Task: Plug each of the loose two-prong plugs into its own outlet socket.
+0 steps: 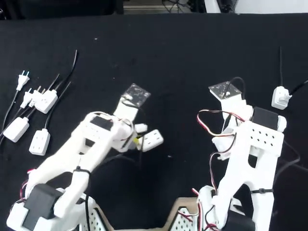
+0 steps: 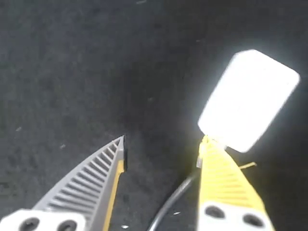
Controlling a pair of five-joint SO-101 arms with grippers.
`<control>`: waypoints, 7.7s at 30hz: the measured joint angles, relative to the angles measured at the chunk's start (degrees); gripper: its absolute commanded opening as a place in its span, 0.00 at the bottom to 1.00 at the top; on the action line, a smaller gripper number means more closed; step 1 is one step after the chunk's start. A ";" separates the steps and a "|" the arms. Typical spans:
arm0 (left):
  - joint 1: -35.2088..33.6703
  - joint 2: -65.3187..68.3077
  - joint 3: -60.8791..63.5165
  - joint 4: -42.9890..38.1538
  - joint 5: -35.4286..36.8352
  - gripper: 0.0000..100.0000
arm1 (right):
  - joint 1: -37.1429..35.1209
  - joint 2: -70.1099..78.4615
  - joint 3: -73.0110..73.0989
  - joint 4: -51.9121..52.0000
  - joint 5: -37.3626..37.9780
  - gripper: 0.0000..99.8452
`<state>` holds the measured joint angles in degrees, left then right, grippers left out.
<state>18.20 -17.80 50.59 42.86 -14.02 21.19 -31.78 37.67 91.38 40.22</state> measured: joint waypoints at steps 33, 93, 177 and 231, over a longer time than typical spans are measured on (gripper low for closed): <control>-19.60 -22.68 21.45 5.45 0.00 0.25 | -34.29 10.46 -11.60 6.24 -11.08 0.01; -18.64 -28.57 26.99 2.64 2.64 0.25 | -42.11 50.73 -39.91 7.74 -26.55 0.01; -18.64 -28.57 26.99 2.64 2.73 0.25 | -42.02 56.09 -46.42 7.74 -21.89 0.01; -18.64 -28.57 26.99 2.64 2.73 0.25 | -40.26 55.91 -45.54 7.82 -26.02 0.01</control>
<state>-0.44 -46.37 77.58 45.49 -11.30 -19.08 24.13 -7.87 99.21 14.20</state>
